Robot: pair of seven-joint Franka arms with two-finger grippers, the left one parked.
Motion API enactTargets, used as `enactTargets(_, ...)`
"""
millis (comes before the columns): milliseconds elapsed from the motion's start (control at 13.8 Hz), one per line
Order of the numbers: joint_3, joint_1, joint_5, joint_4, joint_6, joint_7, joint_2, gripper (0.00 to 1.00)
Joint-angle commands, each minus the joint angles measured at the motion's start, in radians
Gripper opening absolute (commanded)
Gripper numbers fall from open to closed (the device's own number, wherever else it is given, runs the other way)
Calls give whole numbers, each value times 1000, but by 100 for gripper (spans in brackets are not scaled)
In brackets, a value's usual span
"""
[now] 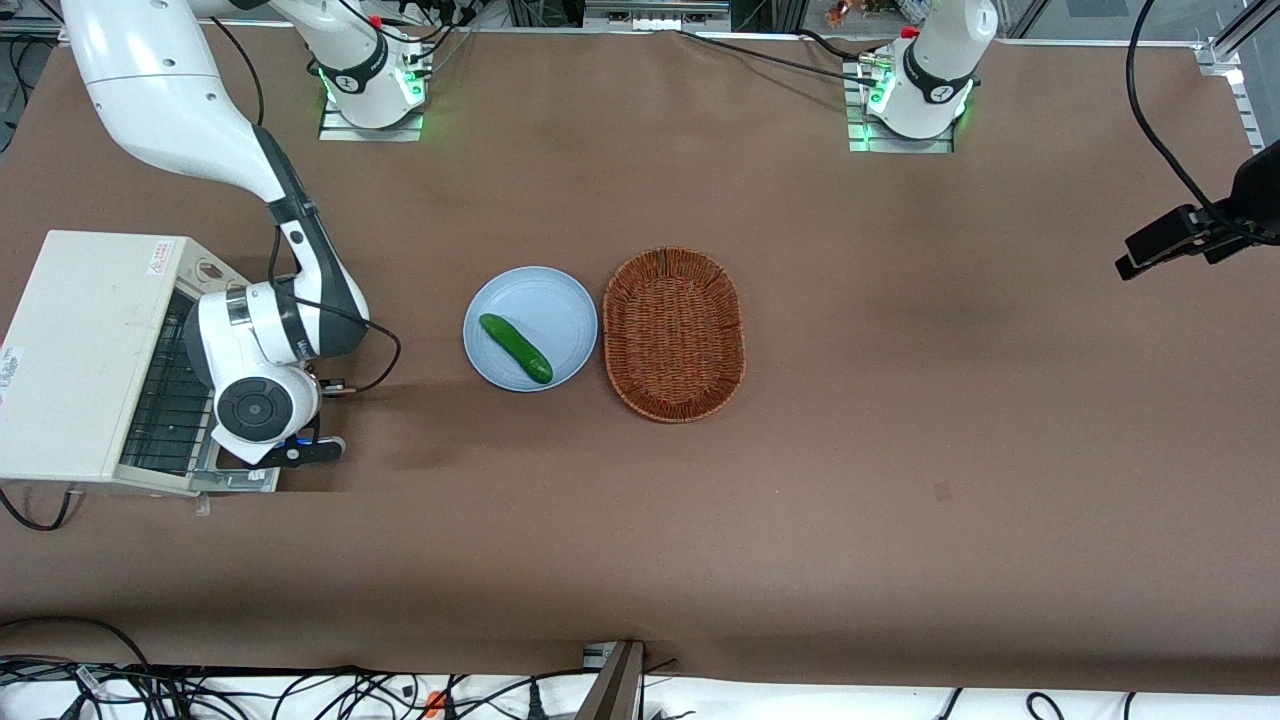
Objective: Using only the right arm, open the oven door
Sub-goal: 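Pull the handle outward and down with the right gripper, swinging the door open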
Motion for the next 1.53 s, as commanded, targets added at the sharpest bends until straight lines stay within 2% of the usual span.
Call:
enactTargets(0, -58, -41, -56, 23, 43, -37, 39, 0)
enactTargets(363, -58, -41, 10, 23, 66, -9, 53, 0)
enactTargets(581, -55, -20, 31, 23, 69, 37, 56, 0)
enactTargets(944, -43, 8, 39, 27, 86, 15, 58, 0)
enactTargets(1017, -26, 3, 60, 27, 86, 17, 56, 0)
enactTargets(1162, -25, -3, 164, 19, 84, -4, 59, 0)
enactTargets(1235, -26, -3, 188, 22, 87, -6, 76, 0)
enactTargets(1453, -26, -3, 191, 27, 99, -11, 92, 0)
